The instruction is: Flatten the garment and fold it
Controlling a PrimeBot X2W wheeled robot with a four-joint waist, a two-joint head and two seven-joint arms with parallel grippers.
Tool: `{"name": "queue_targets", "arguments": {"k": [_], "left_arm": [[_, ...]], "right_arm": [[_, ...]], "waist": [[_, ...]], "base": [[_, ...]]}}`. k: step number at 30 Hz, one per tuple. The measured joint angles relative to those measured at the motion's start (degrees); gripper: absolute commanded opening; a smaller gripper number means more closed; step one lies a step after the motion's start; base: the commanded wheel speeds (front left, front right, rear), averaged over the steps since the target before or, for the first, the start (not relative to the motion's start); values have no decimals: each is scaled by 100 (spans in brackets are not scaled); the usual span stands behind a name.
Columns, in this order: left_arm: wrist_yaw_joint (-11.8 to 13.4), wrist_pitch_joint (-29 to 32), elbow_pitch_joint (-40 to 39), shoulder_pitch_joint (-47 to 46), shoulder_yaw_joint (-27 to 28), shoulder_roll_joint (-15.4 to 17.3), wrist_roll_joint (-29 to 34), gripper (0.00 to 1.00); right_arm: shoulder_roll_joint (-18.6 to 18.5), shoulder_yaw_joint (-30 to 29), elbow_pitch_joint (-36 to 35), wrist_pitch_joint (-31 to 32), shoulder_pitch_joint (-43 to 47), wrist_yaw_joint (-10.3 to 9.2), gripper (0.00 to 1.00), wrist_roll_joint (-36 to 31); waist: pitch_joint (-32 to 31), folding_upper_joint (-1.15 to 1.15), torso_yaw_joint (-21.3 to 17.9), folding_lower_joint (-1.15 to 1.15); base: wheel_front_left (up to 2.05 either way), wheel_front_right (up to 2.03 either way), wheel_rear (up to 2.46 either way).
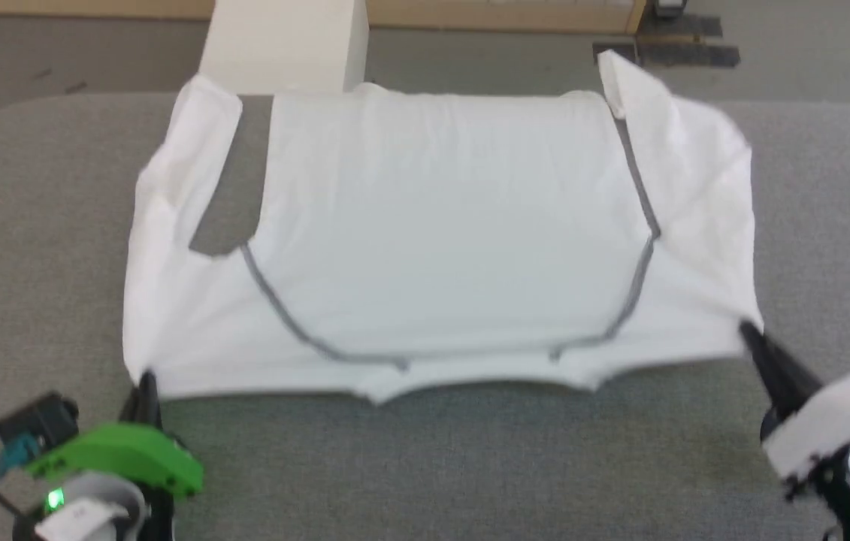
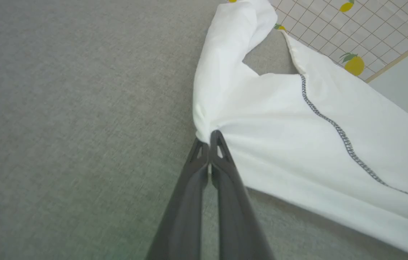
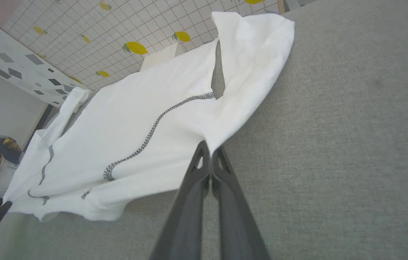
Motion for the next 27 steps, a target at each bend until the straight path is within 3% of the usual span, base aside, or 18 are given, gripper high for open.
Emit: {"name": "queue_targets", "arguments": {"k": [7,14,18,21,26,27], "left_arm": [[401,441,-345,1054,103,-41,-116,0],[945,1107,-1076,1701,169,203,-118,0],[1072,1450,-1405,1888,21,358,-56,0],[1071,1653,-1355,1821,-224,396,-12,0],[1058,1830,-847,1479,-486,288,-15,0],[1035,1838,-787,1420,-472,257,-58,10]], "right_arm": [[100,-16,-314,438,1156,10,0,-454],[111,-59,-1195,1563,1735,46,0,-875],[104,-11,-1530,2113,1839,46,0,-1138],[41,212,-1414,2313,1813,40,0,-1436],[11,716,-488,2353,1456,-2,0,-1725],[5,805,-294,2309,1393,-2,0,-1755]], "waist": [[-489,0,47,0],[-766,0,-22,0],[-768,0,-98,0],[-709,0,-98,0],[-607,0,-114,0],[-589,0,-116,0]], "base": [[0,0,0],[0,0,0],[0,0,0],[0,0,0],[0,0,0],[0,0,0]]}}
